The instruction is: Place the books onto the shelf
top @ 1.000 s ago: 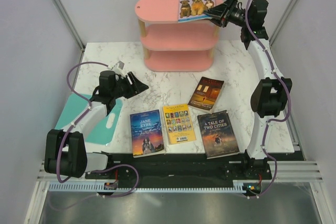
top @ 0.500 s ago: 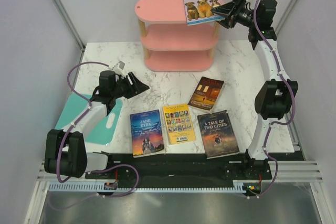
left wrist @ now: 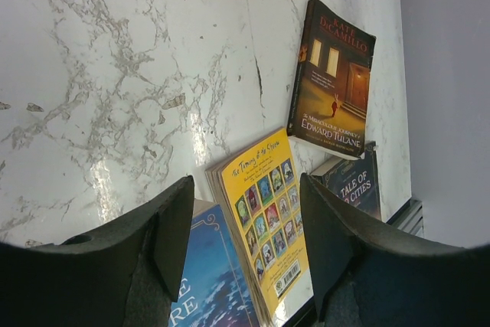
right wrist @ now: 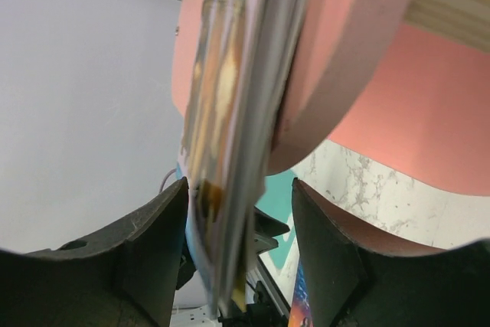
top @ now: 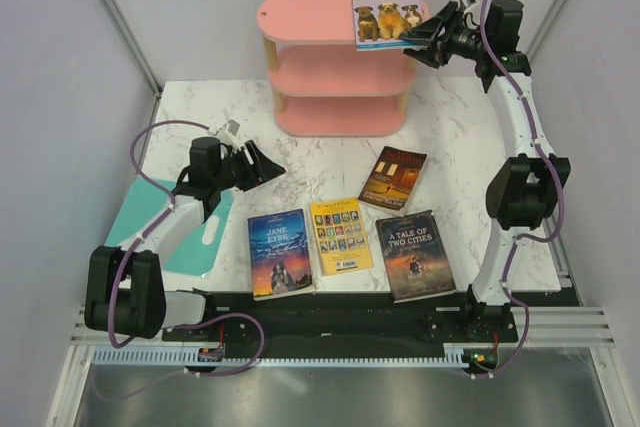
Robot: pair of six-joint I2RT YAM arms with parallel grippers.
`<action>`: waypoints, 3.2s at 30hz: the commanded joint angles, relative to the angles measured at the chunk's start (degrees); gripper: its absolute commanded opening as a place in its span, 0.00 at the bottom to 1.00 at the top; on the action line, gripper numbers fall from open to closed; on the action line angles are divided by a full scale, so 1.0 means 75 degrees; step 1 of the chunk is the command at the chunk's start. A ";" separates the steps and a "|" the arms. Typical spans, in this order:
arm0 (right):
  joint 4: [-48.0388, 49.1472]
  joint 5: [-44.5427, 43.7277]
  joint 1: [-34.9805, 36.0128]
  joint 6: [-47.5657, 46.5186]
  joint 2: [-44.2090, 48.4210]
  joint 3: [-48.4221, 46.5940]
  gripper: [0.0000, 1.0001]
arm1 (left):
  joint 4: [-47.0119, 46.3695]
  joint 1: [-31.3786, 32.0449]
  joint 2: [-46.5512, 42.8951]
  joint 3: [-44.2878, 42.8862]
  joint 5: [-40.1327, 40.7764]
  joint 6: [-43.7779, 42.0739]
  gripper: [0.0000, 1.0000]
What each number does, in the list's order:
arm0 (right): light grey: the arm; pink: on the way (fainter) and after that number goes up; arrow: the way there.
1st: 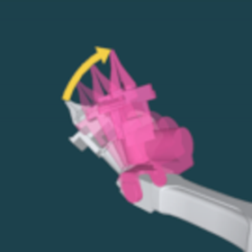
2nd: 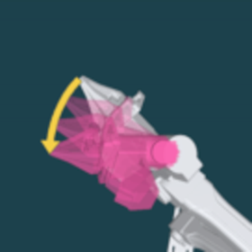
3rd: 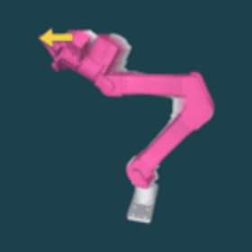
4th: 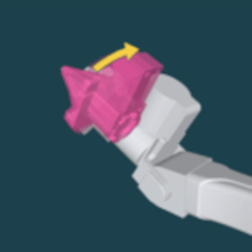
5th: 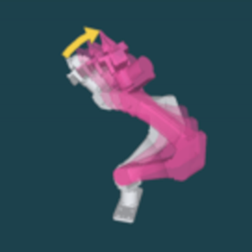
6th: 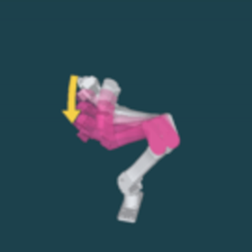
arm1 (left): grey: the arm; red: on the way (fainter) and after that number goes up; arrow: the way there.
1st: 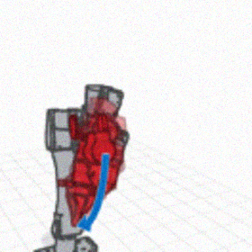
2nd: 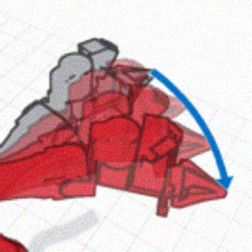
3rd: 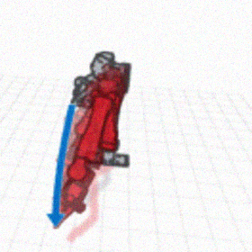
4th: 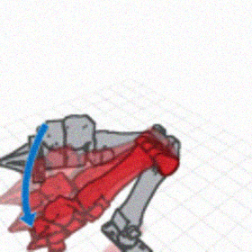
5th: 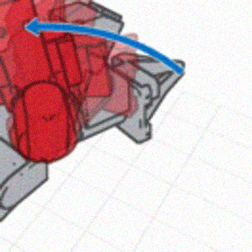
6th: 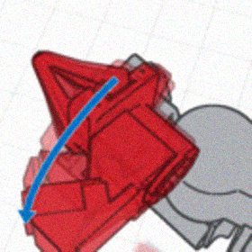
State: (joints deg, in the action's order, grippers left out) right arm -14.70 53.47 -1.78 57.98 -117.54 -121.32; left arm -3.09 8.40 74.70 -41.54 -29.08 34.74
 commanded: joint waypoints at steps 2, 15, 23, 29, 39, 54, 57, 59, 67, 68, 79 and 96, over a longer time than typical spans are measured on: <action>-0.0454 -0.0146 -0.0020 -0.0406 -0.0254 -0.0382 0.64 | -0.0256 -0.0019 0.0025 0.0054 -0.0177 -0.0179 0.64; 0.0319 -0.0157 -0.0102 -0.0722 0.1151 0.0764 0.72 | -0.0501 -0.0019 0.0142 0.0288 -0.0318 -0.0120 0.64; -0.1269 -0.2099 -0.0266 -0.2852 0.2990 0.2755 0.92 | -0.0549 0.0016 0.0200 0.0207 -0.0377 -0.0320 0.65; -0.1567 -0.3029 -0.0243 -0.3710 0.4537 0.6160 0.98 | -0.0022 0.0461 0.0820 -0.0449 -0.0049 -0.0576 0.87; -0.1241 -0.3437 -0.0173 -0.4238 0.4773 0.9460 0.98 | 0.0377 0.2077 0.3009 -0.2427 -0.0001 -0.0496 0.88; 0.1901 -0.2538 -0.0173 -0.3009 0.2934 1.0644 0.98 | 0.0365 0.2840 0.6340 -0.5534 -0.0845 0.0336 0.89; 0.3163 -0.2151 -0.0173 -0.2308 0.2793 1.1159 0.98 | 0.0365 0.2981 0.6645 -0.5793 -0.0939 0.0430 0.89; 0.4098 -0.1916 -0.0173 -0.1931 0.2688 1.1604 0.98 | 0.0365 0.3063 0.6880 -0.5968 -0.1055 0.0454 0.89; 0.6037 -0.1329 -0.0149 -0.0664 0.2335 1.2285 0.81 | 0.0365 0.3391 0.7372 -0.6215 -0.1291 0.0606 0.90; 0.6235 -0.1294 -0.0161 -0.0594 0.2370 1.2285 0.65 | 0.0365 0.3414 0.7373 -0.6227 -0.1291 0.0618 0.89; 0.7467 -0.0661 -0.0161 -0.0219 0.2757 1.1946 0.03 | 0.0729 0.3286 0.6799 -0.6016 -0.1068 0.0196 0.91; 0.8524 0.1237 -0.0184 0.0837 0.2558 1.0410 0.05 | -0.3031 0.2430 0.6236 -0.4317 -0.2953 0.2070 0.89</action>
State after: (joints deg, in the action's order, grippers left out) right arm 43.38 54.70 -3.25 62.72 -98.76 -40.03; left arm -12.36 26.98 123.44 -77.30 -45.36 43.03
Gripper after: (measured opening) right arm 0.094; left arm 0.898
